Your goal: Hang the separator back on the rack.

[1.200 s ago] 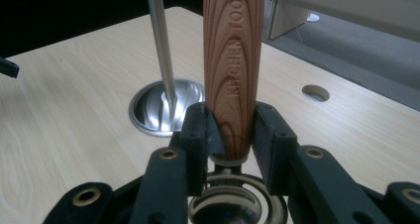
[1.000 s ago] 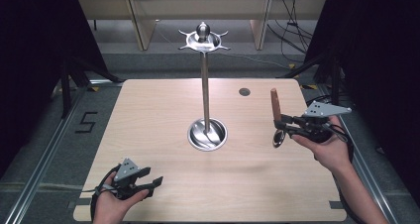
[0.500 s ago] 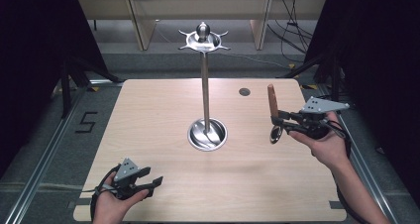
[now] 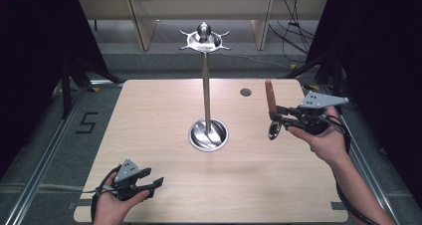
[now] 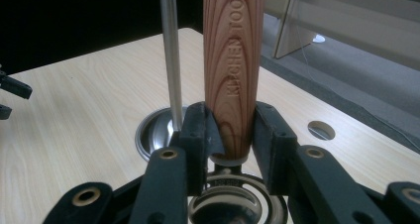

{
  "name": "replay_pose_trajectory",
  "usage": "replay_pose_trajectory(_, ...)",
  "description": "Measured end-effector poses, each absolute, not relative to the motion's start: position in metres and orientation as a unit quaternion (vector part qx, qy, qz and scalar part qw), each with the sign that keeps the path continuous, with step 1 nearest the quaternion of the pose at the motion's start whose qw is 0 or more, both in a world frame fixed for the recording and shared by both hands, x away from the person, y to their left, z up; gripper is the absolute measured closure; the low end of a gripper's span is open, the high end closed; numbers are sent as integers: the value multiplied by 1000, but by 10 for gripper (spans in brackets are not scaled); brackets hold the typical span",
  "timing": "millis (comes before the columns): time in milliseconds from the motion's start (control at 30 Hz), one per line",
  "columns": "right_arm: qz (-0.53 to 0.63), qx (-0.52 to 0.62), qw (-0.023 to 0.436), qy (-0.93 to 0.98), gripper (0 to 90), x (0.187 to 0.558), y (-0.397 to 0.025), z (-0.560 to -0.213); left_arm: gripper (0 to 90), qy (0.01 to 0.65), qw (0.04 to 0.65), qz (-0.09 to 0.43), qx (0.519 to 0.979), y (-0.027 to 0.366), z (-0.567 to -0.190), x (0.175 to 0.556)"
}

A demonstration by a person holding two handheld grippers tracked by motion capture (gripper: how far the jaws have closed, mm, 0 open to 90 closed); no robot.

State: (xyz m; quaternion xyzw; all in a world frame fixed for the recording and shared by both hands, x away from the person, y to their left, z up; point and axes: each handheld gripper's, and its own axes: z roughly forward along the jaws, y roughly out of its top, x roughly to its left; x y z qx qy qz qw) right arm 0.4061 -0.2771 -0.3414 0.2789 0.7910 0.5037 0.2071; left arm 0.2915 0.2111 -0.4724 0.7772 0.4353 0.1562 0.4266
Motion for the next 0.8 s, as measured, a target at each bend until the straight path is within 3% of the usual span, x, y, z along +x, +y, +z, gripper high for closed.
replay_pose_trajectory(800, 510, 269, 212, 789, 696, 410, -263, -331, 404, 435, 427, 156, 777, 211, -472, 291)
